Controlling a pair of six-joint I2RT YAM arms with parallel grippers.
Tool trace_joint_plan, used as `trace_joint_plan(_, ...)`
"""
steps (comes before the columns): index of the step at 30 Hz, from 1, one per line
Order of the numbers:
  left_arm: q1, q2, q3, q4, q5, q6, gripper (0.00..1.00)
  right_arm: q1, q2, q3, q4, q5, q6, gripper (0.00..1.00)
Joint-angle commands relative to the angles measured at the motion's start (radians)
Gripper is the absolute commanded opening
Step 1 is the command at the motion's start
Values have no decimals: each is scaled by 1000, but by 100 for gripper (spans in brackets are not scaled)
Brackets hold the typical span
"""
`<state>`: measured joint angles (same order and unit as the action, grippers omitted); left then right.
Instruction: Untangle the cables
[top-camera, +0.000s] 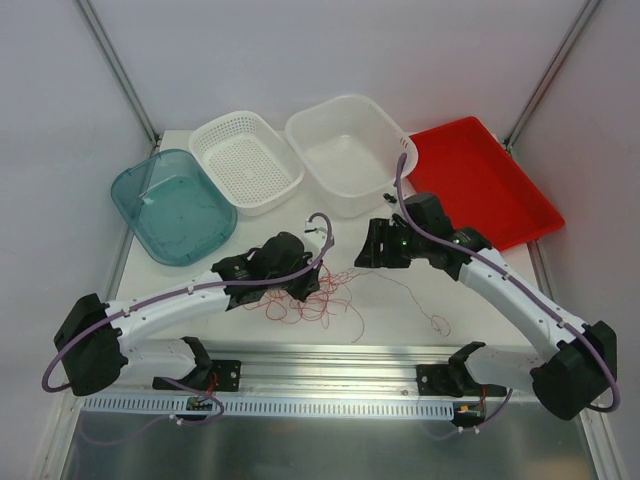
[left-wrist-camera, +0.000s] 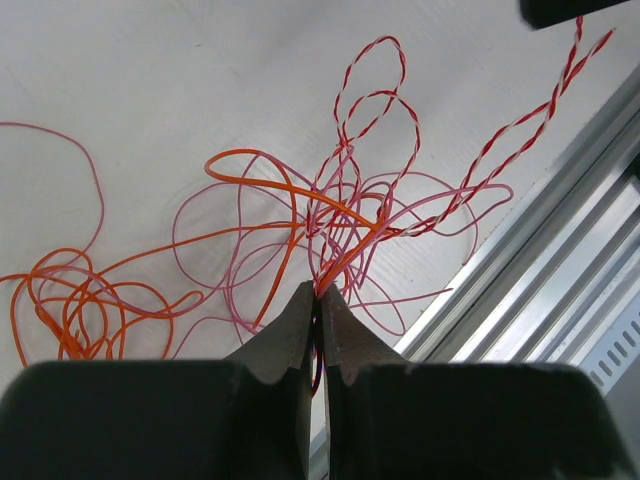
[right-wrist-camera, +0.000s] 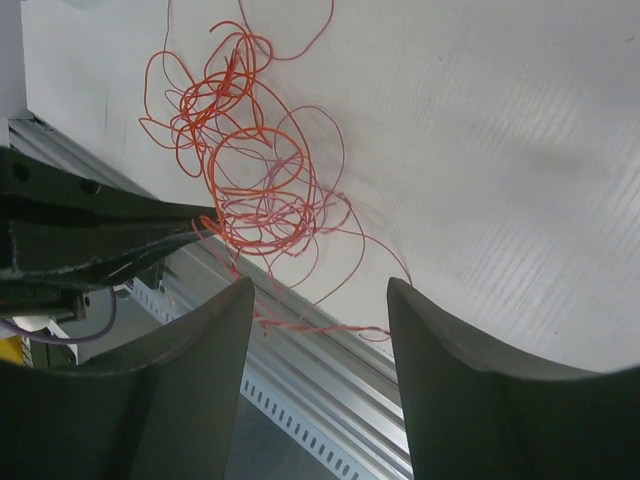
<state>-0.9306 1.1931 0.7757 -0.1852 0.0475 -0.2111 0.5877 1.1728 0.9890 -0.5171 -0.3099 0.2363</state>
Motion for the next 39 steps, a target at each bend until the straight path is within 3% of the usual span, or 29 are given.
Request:
trace_joint_plan(1, -16, -1, 36, 36, 35, 35, 0, 29, 28, 8, 111, 6, 28, 59)
trace_joint_plan(10, -17, -30, 13, 44, 5, 36, 0, 61, 80, 14, 111, -185, -100, 58)
trace_joint_plan(20, -17, -17, 30, 49, -15, 36, 0, 112, 128, 31, 95, -259, -150, 47)
trace_joint_plan(26, -17, -23, 16, 49, -43, 30, 0, 112, 105, 17, 69, -204, -166, 23)
trace_joint_plan(30, -16, -26, -9, 49, -95, 15, 0, 113, 82, 19, 37, -173, -176, 1)
trace_joint_plan(39, 18, -85, -84, 46, -155, -68, 3, 83, 16, 30, -40, -35, -195, 1)
